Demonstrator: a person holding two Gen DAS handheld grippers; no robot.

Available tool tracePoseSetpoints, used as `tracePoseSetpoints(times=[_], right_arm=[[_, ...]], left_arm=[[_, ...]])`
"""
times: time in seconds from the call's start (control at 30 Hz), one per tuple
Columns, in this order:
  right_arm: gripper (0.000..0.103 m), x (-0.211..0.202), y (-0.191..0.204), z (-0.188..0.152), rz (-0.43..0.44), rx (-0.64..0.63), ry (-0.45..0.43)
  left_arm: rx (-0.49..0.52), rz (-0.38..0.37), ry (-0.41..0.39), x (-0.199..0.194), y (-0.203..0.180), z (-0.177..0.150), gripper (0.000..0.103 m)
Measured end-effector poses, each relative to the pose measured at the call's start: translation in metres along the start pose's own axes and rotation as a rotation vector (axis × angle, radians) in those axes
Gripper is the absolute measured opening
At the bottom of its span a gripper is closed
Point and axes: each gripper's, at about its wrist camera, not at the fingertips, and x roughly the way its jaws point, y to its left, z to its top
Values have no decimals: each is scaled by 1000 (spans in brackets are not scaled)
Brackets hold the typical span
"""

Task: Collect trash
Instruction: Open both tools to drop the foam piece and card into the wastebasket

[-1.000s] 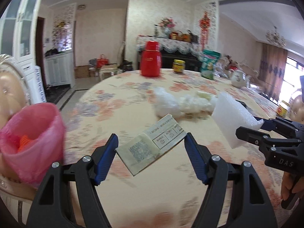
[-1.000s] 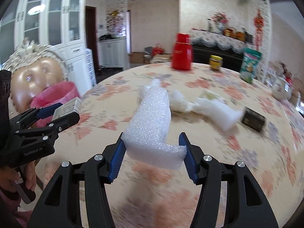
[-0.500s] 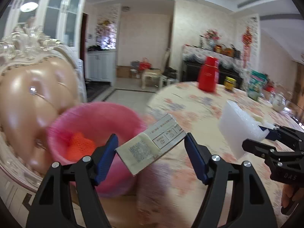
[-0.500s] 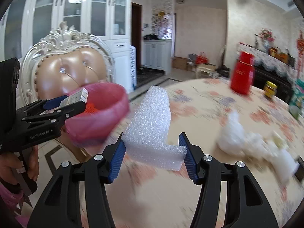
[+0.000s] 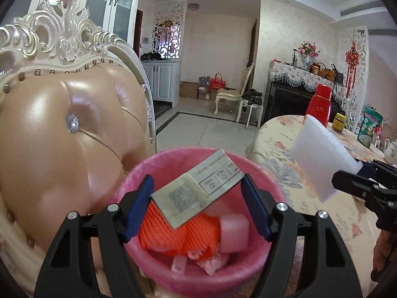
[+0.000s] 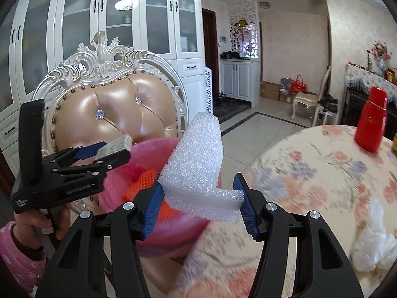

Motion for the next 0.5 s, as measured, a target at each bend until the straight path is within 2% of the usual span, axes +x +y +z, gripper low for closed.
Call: tracePoseSetpoints(times=[0.1,0.17,0.23,0.5], right_arm=[[55,13,5,4,12,-5,5],[55,22,8,5,11,-8,13],[55,29,9,5,14,-10,20],[58,69,14,4,43,17,49]], left_arm=[[-1,2,1,13,7,5,73],[-14,30,-15,15,12,7,90],[-33,51,-51,12,19,8,96],[-50,129,-93,-13,41,11,98]])
